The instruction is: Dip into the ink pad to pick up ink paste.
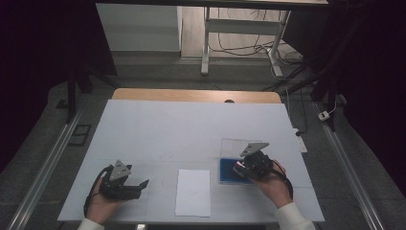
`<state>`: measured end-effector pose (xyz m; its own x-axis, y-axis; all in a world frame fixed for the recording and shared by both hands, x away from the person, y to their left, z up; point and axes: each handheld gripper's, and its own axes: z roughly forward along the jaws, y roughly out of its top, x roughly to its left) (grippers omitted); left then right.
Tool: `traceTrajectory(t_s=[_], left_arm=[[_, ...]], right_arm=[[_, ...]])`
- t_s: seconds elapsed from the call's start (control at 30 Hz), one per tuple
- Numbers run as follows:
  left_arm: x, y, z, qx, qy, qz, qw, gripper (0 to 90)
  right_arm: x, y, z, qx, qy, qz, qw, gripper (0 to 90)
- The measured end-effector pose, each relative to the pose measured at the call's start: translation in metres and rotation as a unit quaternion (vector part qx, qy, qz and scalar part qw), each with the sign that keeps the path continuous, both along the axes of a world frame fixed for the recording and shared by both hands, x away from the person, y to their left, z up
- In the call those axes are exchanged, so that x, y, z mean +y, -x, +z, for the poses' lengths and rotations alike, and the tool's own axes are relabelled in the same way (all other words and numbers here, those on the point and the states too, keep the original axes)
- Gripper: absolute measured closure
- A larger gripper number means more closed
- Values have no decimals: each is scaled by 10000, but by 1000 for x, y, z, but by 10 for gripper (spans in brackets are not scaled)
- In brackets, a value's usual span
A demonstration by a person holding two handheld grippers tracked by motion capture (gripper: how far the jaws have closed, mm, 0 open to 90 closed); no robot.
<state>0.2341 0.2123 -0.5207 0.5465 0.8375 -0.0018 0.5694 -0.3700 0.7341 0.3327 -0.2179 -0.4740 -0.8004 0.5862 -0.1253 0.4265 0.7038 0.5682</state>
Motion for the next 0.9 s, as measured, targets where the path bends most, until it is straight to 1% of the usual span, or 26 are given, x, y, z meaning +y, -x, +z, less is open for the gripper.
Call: traceTrajectory(t_s=[0.13, 0.17, 0.2, 0.27, 0.3, 0.33, 0.37, 0.4, 0.43, 0.53, 0.57, 0.6, 0.67, 0.77, 0.9], left_arm=[[1, 0, 0, -8, -1, -2, 10000, 168], [1, -1, 0, -5, -4, 6, 10000, 168], [2, -1, 0, -3, -7, 11, 10000, 168], [2, -1, -1, 5, -4, 16, 10000, 169], [2, -2, -1, 4, -35, 25, 10000, 169], [2, -2, -1, 4, -35, 25, 10000, 169], [2, -2, -1, 7, -33, 16, 10000, 169], [2, -2, -1, 1, -35, 21, 10000, 169], [2, -1, -1, -1, -26, 13, 10000, 169], [2, -1, -1, 1, -29, 7, 10000, 169], [2, -1, -1, 1, -29, 1, 10000, 169], [2, -1, -1, -4, -36, -5, 10000, 169], [2, -1, -1, -4, -32, 0, 10000, 169], [2, -1, -1, -1, -31, 7, 10000, 169], [1, -1, -2, 7, -33, 5, 10000, 169]], right_arm=[[0, 0, 1, 17, -8, 16, 10000, 710], [-1, -1, 3, -16, -21, 57, 10000, 709], [-2, 0, 5, -1, -92, 57, 9999, 708], [-3, -1, 6, 8, -70, 84, 9999, 708], [-4, 2, 9, -136, -160, 81, 9997, 708], [-5, 3, 12, -156, -228, 75, 9996, 708], [-7, 4, 17, -165, -393, 77, 9991, 708], [-7, 4, 17, -165, -393, 77, 9991, 708], [-9, 6, 27, -258, -516, 108, 9983, 707], [-11, 13, 42, -370, -688, 159, 9968, 707], [-11, 15, 45, -393, -696, 149, 9967, 707], [-11, 15, 45, -393, -696, 149, 9967, 707], [-12, 18, 53, -485, -766, 183, 9957, 707], [-14, 21, 60, -537, -835, 202, 9949, 706], [-14, 22, 62, -591, -878, 195, 9942, 706]])
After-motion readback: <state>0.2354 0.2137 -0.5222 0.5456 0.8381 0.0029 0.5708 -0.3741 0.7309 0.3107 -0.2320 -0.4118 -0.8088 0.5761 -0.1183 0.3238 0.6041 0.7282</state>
